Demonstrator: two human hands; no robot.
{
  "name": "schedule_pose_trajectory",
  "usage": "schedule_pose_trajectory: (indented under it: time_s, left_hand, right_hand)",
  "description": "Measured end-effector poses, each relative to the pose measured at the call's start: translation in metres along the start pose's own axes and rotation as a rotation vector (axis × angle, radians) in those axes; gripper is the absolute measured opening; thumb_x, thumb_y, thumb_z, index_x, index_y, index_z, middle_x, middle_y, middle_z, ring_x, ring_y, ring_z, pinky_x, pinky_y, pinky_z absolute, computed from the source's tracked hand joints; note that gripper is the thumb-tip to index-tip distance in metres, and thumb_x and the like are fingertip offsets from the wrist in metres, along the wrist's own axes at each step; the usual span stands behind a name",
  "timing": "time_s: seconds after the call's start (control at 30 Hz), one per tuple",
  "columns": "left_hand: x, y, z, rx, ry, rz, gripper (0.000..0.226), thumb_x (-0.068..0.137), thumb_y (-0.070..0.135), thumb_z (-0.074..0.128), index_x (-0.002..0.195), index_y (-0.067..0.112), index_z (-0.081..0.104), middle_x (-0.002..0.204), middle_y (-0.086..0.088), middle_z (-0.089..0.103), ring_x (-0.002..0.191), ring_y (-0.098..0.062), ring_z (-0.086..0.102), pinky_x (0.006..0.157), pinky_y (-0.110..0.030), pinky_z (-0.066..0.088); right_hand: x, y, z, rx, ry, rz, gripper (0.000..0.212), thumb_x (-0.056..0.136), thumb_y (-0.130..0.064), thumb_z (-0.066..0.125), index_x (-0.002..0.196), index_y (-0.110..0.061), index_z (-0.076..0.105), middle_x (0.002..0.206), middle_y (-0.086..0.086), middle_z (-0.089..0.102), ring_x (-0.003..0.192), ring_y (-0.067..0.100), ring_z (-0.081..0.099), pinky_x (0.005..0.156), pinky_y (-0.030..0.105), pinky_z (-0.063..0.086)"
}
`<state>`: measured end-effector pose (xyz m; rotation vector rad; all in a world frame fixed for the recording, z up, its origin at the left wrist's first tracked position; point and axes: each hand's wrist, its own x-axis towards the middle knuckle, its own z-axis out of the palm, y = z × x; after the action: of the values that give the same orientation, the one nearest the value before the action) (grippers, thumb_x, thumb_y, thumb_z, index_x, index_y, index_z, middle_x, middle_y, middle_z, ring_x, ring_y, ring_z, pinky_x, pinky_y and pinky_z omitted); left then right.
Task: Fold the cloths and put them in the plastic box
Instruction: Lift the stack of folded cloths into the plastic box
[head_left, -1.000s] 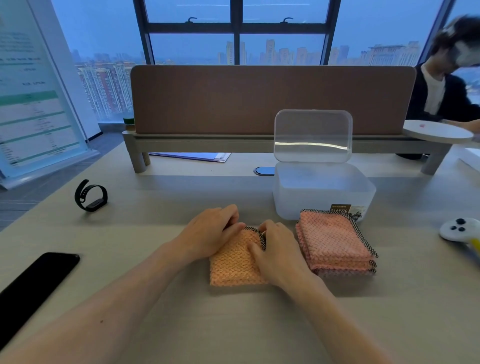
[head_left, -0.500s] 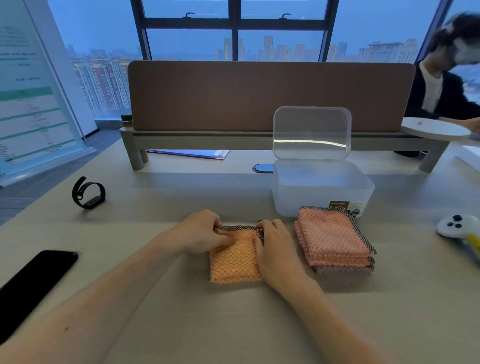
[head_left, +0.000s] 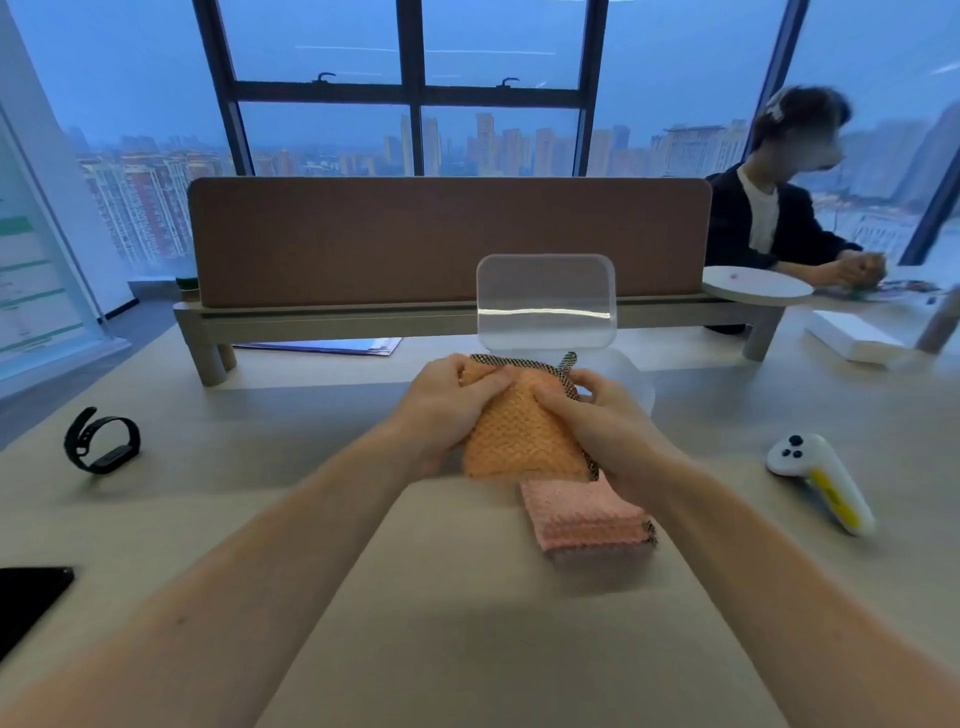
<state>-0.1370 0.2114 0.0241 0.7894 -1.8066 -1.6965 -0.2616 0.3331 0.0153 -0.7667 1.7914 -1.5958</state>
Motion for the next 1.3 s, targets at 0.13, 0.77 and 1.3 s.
schedule_pose_trajectory:
  time_s: [0.13,0.77,1.3]
  left_hand:
    - [0.0,-0.037,0.044,0.128,0.01,-0.14,0.047,0.091,0.055,0.067,0.118,0.021,0.049,0.116,-0.004,0.062,0.104,-0.026,0.067,0.079,-0.045,0.062]
    - [-0.014,-0.073,0.058,0.579,0.103,0.051,0.042,0.1,0.051,0.054,0.13,0.026,0.038,0.088,0.003,0.068,0.076,-0.01,0.066,0.063,-0.028,0.047]
    - [-0.041,-0.073,0.088,0.114,0.039,-0.199,0.047,0.102,0.053,0.042,0.138,0.024,0.053,0.132,0.005,0.065,0.121,-0.017,0.061,0.109,-0.039,0.044]
  right_hand:
    - [0.006,0.022,-0.038,-0.175,0.017,0.036,0.052,0.098,-0.032,0.064,0.143,-0.022,0.04,0.118,0.008,0.065,0.097,0.026,0.072,0.084,0.047,0.063]
    - [0.013,0.058,-0.065,-0.824,0.265,-0.283,0.053,0.096,-0.036,0.065,0.142,-0.022,0.042,0.113,0.001,0.064,0.099,0.019,0.064,0.086,0.038,0.055]
    - [-0.014,0.086,-0.058,-0.305,0.115,0.013,0.041,0.1,-0.052,0.051,0.126,-0.021,0.058,0.125,-0.003,0.064,0.117,0.018,0.059,0.103,0.036,0.046]
